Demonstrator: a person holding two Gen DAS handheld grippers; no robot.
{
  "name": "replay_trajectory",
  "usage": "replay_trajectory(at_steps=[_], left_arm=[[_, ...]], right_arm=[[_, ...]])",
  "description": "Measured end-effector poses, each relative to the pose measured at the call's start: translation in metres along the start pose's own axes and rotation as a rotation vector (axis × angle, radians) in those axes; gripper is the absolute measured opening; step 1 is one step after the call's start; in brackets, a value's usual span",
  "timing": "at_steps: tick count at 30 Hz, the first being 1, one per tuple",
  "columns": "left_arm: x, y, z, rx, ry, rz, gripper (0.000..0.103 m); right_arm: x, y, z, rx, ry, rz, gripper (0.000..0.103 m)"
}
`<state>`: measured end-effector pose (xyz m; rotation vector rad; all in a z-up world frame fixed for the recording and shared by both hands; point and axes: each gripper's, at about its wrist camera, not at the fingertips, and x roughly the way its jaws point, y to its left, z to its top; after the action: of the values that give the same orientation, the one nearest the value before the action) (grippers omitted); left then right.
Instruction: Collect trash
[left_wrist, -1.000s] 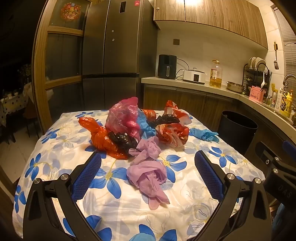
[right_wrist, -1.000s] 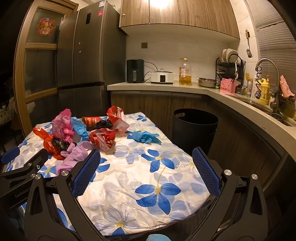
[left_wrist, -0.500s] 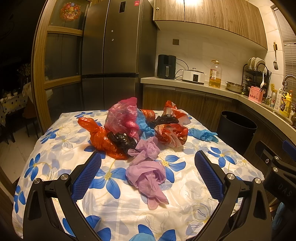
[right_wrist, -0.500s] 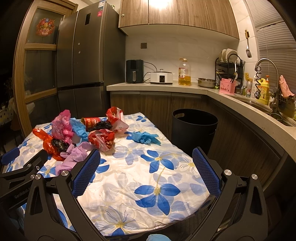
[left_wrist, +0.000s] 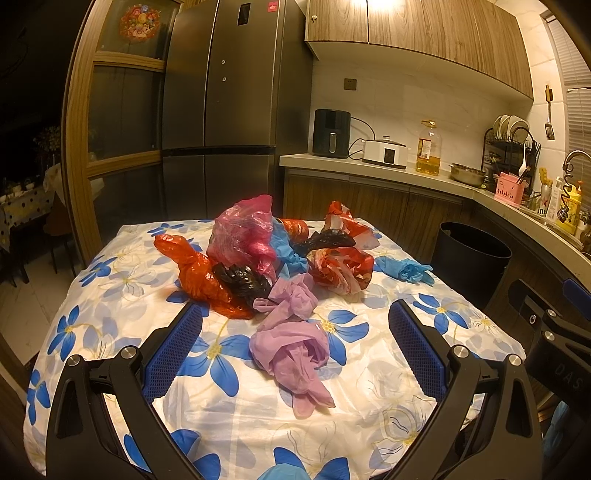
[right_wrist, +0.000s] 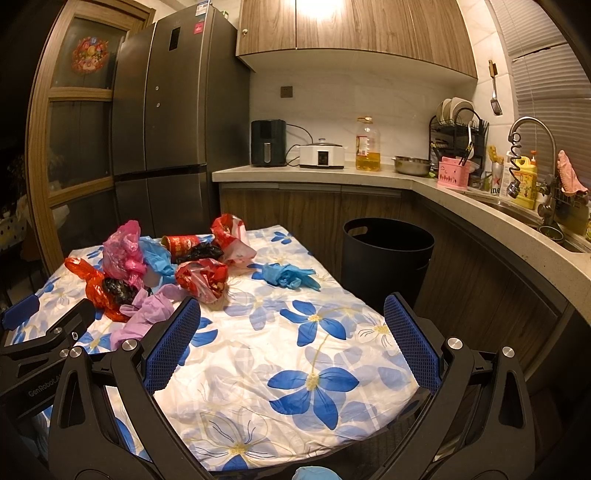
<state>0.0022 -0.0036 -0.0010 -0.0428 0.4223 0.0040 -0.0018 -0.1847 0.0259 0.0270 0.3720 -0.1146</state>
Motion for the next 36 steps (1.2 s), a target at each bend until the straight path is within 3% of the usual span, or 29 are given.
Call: replay_trajectory(at_steps=[36], left_arm=[[-0.003,-0.009,0.002,-0.006,-0.001,-0.008,0.097]], right_arm=[[0.001,-0.002,0.001,0.002,0.002,0.0,0.098]])
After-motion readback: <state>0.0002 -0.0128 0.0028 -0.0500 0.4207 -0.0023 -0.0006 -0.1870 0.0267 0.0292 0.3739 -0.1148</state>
